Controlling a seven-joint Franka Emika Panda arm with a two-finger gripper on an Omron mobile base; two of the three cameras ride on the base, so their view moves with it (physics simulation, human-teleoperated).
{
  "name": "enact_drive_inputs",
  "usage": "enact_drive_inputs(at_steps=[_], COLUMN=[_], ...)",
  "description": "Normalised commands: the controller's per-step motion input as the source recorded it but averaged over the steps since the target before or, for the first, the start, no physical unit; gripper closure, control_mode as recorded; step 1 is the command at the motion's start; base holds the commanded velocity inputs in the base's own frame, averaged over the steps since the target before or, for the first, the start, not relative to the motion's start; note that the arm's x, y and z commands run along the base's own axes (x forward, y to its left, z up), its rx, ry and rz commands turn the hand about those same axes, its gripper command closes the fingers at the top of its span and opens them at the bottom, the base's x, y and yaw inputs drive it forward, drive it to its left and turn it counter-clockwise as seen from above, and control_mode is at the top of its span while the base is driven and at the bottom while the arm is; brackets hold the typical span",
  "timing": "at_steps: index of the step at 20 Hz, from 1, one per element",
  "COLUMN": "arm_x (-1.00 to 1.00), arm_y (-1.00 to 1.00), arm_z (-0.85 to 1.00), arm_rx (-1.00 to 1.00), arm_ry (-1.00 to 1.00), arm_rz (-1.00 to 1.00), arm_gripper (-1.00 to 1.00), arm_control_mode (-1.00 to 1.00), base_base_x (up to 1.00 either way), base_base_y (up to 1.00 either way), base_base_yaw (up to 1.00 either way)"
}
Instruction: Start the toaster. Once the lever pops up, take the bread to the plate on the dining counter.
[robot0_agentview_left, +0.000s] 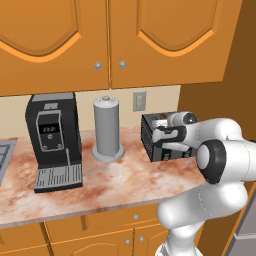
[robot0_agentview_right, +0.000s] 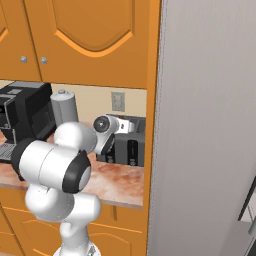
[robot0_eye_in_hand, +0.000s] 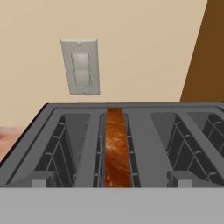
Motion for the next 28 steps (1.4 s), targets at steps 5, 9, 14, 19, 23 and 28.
enact_drive_inputs(at_steps=[5,9,14,19,23,28], arm_x=[0.07,0.03,0.00,0.00,0.00,0.00], arm_y=[0.00,0.00,0.00,0.00,0.00,0.00], arm_z=[0.00,0.00,0.00,0.00,0.00,0.00], arm_rx=[0.00,0.00,0.00,0.00,0.00,0.00], arm_ry=[0.00,0.00,0.00,0.00,0.00,0.00], arm_rz=[0.00,0.00,0.00,0.00,0.00,0.00], arm_gripper=[-1.00,-1.00,-1.00,1.00,1.00,1.00], arm_control_mode=[-1.00,-1.00,-1.00,-1.00,-1.00,-1.00], base_base_x=[0.00,0.00,0.00,0.00,0.00,0.00], base_base_y=[0.00,0.00,0.00,0.00,0.00,0.00], base_base_yaw=[0.00,0.00,0.00,0.00,0.00,0.00])
